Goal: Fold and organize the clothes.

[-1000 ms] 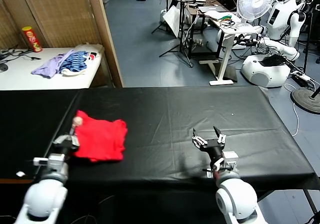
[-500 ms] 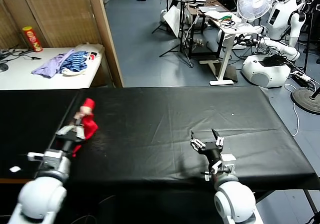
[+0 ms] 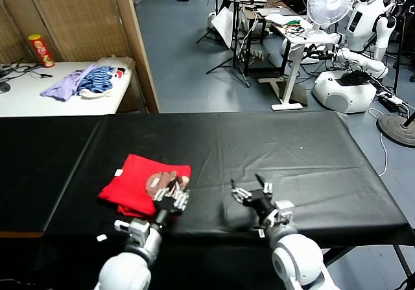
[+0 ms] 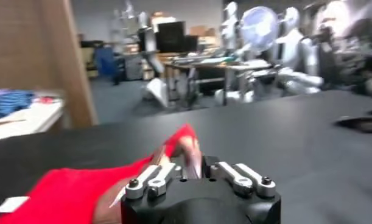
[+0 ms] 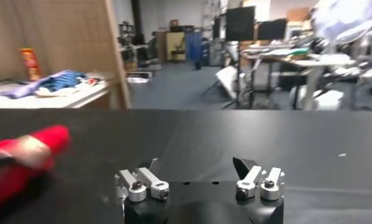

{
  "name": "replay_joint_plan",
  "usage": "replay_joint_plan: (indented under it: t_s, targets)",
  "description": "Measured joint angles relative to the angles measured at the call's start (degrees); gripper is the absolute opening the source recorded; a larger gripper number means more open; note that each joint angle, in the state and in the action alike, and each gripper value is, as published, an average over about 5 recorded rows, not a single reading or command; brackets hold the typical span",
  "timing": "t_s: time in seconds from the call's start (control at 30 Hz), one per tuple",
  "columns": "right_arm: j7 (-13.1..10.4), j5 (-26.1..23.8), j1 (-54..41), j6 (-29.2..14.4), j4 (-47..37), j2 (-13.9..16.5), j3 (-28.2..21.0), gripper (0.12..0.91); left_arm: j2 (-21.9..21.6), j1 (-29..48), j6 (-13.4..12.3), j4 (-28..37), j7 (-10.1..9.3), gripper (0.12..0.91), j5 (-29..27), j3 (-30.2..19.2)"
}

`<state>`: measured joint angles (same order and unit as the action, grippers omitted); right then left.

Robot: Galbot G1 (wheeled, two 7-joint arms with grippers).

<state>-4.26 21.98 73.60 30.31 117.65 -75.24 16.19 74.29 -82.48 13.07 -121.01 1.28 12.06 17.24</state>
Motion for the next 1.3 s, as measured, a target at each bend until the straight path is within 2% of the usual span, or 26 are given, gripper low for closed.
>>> replay_joint_plan:
  t_s: [0.1,0.2,0.3,0.47,0.57,0.73,0.83,0.9,0.97,1.2,1.3]
  targets:
    - [0.18,6.23,-2.11,3.32,-1.55,0.04,-1.99,0.798,-0.06,0.01,-2.85,-1.73,0.71,0.691,4.47,0.35]
    - [0.65,12.14,-4.77,6.39,-3.44,-0.81,-4.64,0.798,-0.11,0.35,-4.85,-3.58,-0.59,0.779,7.88,1.48]
    - [1.32,15.21,-7.68,7.96,-5.80,-2.11,-7.69,0.798,-0.22,0.12,-6.08,-4.85,-2.08,0.796,8.72,2.81]
    - [0.91,16.55,-11.50,7.88,-10.14,-4.30,-11.89,0.769,0.08,-1.24,-7.34,-5.58,-3.04,0.798,8.03,4.57]
    - [0.36,16.91,-12.52,7.78,-12.18,-4.99,-13.16,0.662,0.61,-2.11,-7.73,-5.77,-4.11,0.798,7.56,5.16]
    - [0.44,17.16,-13.44,7.22,-14.42,-5.45,-13.58,0.386,1.32,-3.01,-7.88,-6.05,-5.66,0.798,7.44,5.73]
    - [1.35,16.65,-14.01,6.19,-15.68,-5.45,-13.48,0.237,1.36,-3.45,-7.98,-6.18,-5.83,0.798,7.38,6.03]
    - [2.48,15.57,-14.52,5.44,-16.54,-5.16,-13.22,0.165,1.37,-3.73,-8.18,-6.17,-5.98,0.798,7.31,6.30]
    - [3.99,14.08,-15.16,4.43,-17.26,-4.57,-12.75,0.127,1.41,-3.99,-8.53,-6.02,-6.19,0.798,7.23,6.61]
    - [10.38,3.81,-18.27,-2.52,-19.37,0.40,-10.89,0.123,1.60,-4.38,-11.35,-4.26,-7.92,0.798,5.99,6.99]
    - [12.45,-1.82,-18.72,-6.27,-19.17,3.64,-10.54,0.166,1.46,-4.71,-11.93,-3.41,-8.03,0.798,5.08,6.94]
